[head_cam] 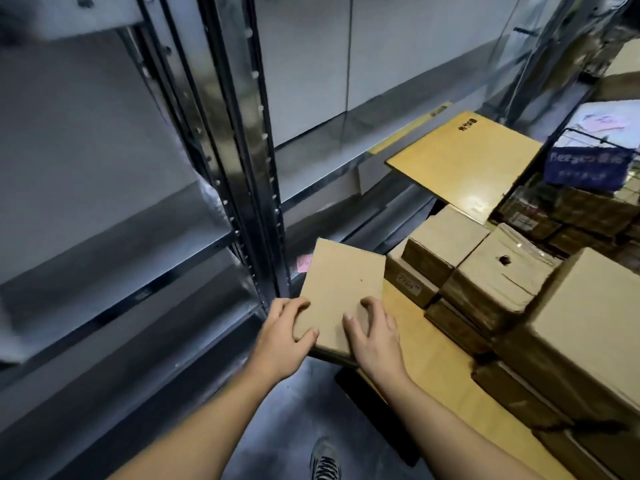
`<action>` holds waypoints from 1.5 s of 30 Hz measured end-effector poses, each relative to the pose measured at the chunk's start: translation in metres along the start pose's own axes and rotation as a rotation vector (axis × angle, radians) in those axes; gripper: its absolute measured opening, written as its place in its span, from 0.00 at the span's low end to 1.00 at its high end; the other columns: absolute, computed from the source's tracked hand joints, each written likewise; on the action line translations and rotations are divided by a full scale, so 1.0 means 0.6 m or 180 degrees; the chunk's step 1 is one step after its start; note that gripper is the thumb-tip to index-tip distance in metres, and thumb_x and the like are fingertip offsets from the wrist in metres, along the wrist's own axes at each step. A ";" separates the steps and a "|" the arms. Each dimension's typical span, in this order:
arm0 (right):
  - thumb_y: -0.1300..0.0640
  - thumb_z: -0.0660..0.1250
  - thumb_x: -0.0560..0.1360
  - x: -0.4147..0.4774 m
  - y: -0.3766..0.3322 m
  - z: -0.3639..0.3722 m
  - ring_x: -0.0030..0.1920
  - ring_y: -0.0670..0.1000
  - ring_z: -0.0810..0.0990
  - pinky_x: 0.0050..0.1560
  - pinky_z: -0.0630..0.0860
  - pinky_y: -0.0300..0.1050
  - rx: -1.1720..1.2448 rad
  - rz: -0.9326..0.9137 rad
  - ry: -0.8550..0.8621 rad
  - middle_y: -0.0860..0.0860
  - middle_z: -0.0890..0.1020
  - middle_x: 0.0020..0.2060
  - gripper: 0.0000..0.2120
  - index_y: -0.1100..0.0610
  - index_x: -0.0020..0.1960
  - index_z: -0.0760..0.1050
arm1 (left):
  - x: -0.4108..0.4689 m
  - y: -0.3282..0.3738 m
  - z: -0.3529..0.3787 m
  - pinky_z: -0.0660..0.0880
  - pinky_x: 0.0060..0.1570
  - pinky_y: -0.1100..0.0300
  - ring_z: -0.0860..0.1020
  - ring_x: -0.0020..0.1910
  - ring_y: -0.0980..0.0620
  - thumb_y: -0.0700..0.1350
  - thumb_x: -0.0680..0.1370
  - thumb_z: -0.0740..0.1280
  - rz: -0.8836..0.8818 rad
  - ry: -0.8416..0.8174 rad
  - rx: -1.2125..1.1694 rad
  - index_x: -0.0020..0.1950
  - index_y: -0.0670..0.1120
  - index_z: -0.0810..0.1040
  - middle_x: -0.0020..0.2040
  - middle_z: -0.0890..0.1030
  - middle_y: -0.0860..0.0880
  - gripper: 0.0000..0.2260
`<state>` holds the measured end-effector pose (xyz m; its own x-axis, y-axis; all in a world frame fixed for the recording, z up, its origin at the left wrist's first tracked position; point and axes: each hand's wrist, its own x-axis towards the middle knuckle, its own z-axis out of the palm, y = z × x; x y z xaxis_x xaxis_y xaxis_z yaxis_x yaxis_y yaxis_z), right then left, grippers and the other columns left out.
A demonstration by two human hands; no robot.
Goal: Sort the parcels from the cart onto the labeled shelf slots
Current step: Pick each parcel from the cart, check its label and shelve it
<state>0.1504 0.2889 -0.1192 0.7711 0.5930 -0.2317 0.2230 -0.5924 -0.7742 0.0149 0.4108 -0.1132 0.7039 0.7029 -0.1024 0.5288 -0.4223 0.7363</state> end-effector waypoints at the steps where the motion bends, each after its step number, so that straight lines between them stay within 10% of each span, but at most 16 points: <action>1: 0.44 0.65 0.79 -0.002 -0.010 0.005 0.62 0.54 0.71 0.58 0.64 0.42 0.0099 -0.0054 -0.0005 0.54 0.72 0.63 0.20 0.47 0.69 0.67 | -0.011 -0.003 -0.009 0.64 0.52 0.73 0.71 0.55 0.63 0.48 0.76 0.70 -0.0038 0.0147 -0.0135 0.67 0.52 0.72 0.60 0.69 0.56 0.20; 10: 0.50 0.69 0.78 -0.082 -0.134 0.086 0.55 0.40 0.69 0.54 0.63 0.32 0.0513 -0.1180 -0.0390 0.47 0.73 0.60 0.19 0.49 0.67 0.69 | -0.157 -0.076 -0.151 0.66 0.51 0.79 0.76 0.51 0.64 0.34 0.77 0.67 -0.0632 0.1911 -0.1061 0.62 0.49 0.76 0.55 0.76 0.50 0.17; 15: 0.50 0.68 0.79 -0.213 -0.185 0.161 0.62 0.43 0.73 0.63 0.68 0.40 0.0726 -0.1626 -0.0961 0.46 0.75 0.63 0.17 0.44 0.65 0.70 | -0.324 -0.146 -0.227 0.68 0.61 0.65 0.75 0.61 0.58 0.57 0.73 0.70 -0.0889 0.1914 -0.1695 0.63 0.60 0.73 0.62 0.76 0.53 0.19; 19: 0.45 0.65 0.79 -0.331 -0.222 0.214 0.63 0.42 0.73 0.64 0.70 0.43 0.0658 -0.2004 -0.1365 0.43 0.75 0.64 0.16 0.40 0.66 0.69 | -0.474 -0.163 -0.275 0.73 0.50 0.71 0.79 0.52 0.65 0.44 0.78 0.69 -0.0704 0.2273 -0.2169 0.64 0.55 0.72 0.60 0.79 0.52 0.16; 24: 0.47 0.64 0.80 -0.473 -0.275 0.278 0.71 0.50 0.67 0.67 0.61 0.38 0.0207 -0.2251 -0.1876 0.54 0.69 0.70 0.20 0.50 0.71 0.72 | -0.641 -0.188 -0.315 0.76 0.59 0.52 0.78 0.59 0.53 0.58 0.68 0.73 -0.0822 0.2982 -0.1582 0.62 0.62 0.73 0.61 0.78 0.52 0.23; 31: 0.35 0.67 0.71 -0.649 -0.348 0.333 0.63 0.46 0.78 0.64 0.75 0.50 0.0629 -0.2549 -0.2470 0.46 0.78 0.64 0.34 0.45 0.73 0.66 | -0.778 -0.193 -0.361 0.64 0.56 0.79 0.72 0.56 0.71 0.45 0.72 0.75 -0.0857 0.3746 -0.0457 0.64 0.60 0.71 0.58 0.72 0.54 0.25; 40: 0.57 0.65 0.81 -0.673 -0.373 0.355 0.56 0.57 0.83 0.54 0.81 0.63 0.2024 -0.1738 -0.3331 0.54 0.83 0.57 0.14 0.47 0.65 0.72 | -0.855 -0.206 -0.411 0.74 0.61 0.58 0.77 0.61 0.55 0.42 0.80 0.66 -0.0743 0.4076 -0.1502 0.60 0.63 0.74 0.61 0.79 0.51 0.16; 45: 0.60 0.62 0.82 -0.685 -0.397 0.350 0.54 0.55 0.84 0.48 0.82 0.54 0.2131 -0.1606 -0.3976 0.51 0.84 0.54 0.16 0.48 0.68 0.69 | -0.879 -0.212 -0.401 0.73 0.58 0.62 0.72 0.66 0.55 0.46 0.79 0.67 -0.1120 0.4105 -0.1501 0.69 0.59 0.70 0.69 0.70 0.50 0.19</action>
<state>-0.3448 0.3011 0.0370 -0.3687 0.9275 0.0620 -0.2693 -0.0428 -0.9621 -0.5374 0.2317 0.0083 -0.4850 0.8597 0.1600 0.1971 -0.0708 0.9778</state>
